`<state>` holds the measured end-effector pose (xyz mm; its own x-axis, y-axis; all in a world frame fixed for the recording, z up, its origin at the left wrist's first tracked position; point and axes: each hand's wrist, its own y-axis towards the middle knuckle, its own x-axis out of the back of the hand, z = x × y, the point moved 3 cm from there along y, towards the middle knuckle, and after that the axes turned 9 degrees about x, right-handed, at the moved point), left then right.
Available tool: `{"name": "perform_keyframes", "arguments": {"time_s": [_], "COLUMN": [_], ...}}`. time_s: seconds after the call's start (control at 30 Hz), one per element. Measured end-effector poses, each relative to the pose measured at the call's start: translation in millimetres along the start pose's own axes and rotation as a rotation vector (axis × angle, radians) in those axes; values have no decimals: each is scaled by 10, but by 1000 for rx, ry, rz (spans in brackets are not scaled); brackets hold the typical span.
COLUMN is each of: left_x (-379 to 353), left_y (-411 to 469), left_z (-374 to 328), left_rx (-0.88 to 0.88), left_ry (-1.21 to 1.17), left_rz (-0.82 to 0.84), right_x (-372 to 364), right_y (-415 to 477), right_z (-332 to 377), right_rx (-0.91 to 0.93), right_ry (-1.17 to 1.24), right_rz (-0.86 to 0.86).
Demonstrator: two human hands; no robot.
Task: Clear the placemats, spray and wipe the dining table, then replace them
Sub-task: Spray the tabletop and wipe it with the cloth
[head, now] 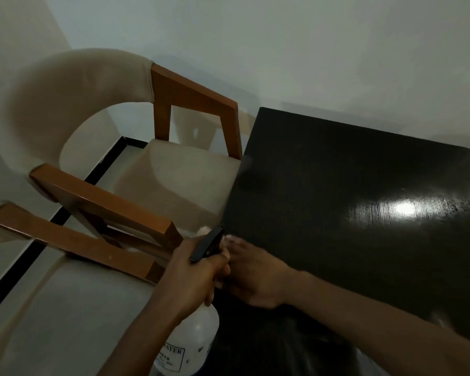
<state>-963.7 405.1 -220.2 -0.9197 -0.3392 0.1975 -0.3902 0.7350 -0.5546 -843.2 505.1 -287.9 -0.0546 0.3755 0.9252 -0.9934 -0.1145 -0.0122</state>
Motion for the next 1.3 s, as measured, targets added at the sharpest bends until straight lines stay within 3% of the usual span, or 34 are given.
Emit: {"name": "perform_keyframes", "arguments": {"time_s": [0.1, 0.27, 0.37, 0.43, 0.57, 0.73, 0.9, 1.03, 1.1, 1.3], "left_x": [5, 35, 39, 21, -89, -417, -874, -1400, -1702, -2557], "left_y": [9, -97, -179, -245, -438, -687, -1153, -1690, -1970, -2612], "left_z": [34, 91, 93, 63, -125, -446, -748, -755, -654, -172], "left_rx": [4, 34, 31, 22, 14, -27, -69, -12, 2, 99], "left_ry": [5, 8, 7, 7, 36, 96, 132, 142, 181, 147], "left_rz": [9, 8, 16, 22, 53, 92, 170, 221, 279, 355], "right_x": [70, 710, 799, 752, 422, -123, -222, -271, -285, -490], "right_y": [47, 414, 430, 373, 15, -879, -2435, -3847, -4270, -4651], "right_z": [-269, -1690, -2105, -1901, -790, 439, 569, 471, 559, 1236], "right_rx": [17, -593, -831, -795, -526, -312, -628, -1159, -1286, -1069], "right_ry": [4, 24, 83, 36, -23, 57, -15, 59, 82, 89], "right_rz": [-6, -204, -180, -154, -72, 84, -112, -312, -336, -221]}}
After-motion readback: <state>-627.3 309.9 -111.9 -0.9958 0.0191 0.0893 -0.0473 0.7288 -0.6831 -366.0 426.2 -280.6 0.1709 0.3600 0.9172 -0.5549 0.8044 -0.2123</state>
